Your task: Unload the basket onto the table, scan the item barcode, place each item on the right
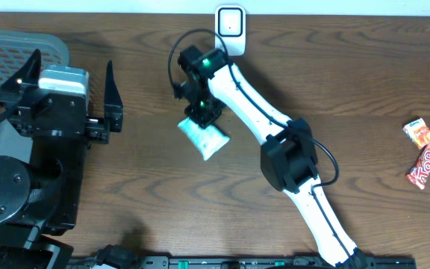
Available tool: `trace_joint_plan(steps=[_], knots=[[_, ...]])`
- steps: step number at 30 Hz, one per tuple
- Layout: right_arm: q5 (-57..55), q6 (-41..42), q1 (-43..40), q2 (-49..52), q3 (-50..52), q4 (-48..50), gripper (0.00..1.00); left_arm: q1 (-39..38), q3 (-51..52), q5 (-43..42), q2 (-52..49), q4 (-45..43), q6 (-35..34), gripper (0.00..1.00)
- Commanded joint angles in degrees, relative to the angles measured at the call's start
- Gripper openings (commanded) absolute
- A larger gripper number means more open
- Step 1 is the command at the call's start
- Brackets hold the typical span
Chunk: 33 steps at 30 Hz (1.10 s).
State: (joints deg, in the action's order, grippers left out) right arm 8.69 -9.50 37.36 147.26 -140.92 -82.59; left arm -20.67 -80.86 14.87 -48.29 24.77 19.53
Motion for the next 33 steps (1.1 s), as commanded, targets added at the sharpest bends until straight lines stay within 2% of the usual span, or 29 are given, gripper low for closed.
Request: trace_joint_plan(steps=[1, 6, 11, 15, 22, 29, 33], knots=[[-22.1, 3.8, 2.0, -4.4, -5.5, -1.9, 0.01, 0.2, 0.2, -0.2, 0.2, 0.0, 0.4, 0.86], [-47.2, 11.2, 5.4, -6.0, -5.5, -2.6, 0.01, 0.2, 0.2, 1.2, 1.4, 0.0, 0.4, 0.86], [-53.4, 16.0, 8.3, -5.8, 0.5, -0.8, 0.01, 0.2, 0.2, 1.2, 5.1, 0.0, 0.4, 0.86], [-61.4, 18.9, 11.3, -5.8, 9.9, 4.2, 0.01, 0.2, 0.2, 1.2, 9.0, 1.2, 0.4, 0.86], [-61.9, 19.7, 16.9, -5.8, 24.2, 11.2, 0.02, 0.2, 0.2, 1.2, 13.9, 0.9, 0.4, 0.86], [-59.1, 19.3, 18.9, -5.9, 24.7, 12.1, 0.01, 0.2, 0.2, 1.2, 13.4, 0.9, 0.4, 0.86], [-53.0, 18.9, 18.9, -5.9, 24.7, 12.8, 0.02, 0.2, 0.2, 1.2, 13.3, 0.9, 0.4, 0.86]])
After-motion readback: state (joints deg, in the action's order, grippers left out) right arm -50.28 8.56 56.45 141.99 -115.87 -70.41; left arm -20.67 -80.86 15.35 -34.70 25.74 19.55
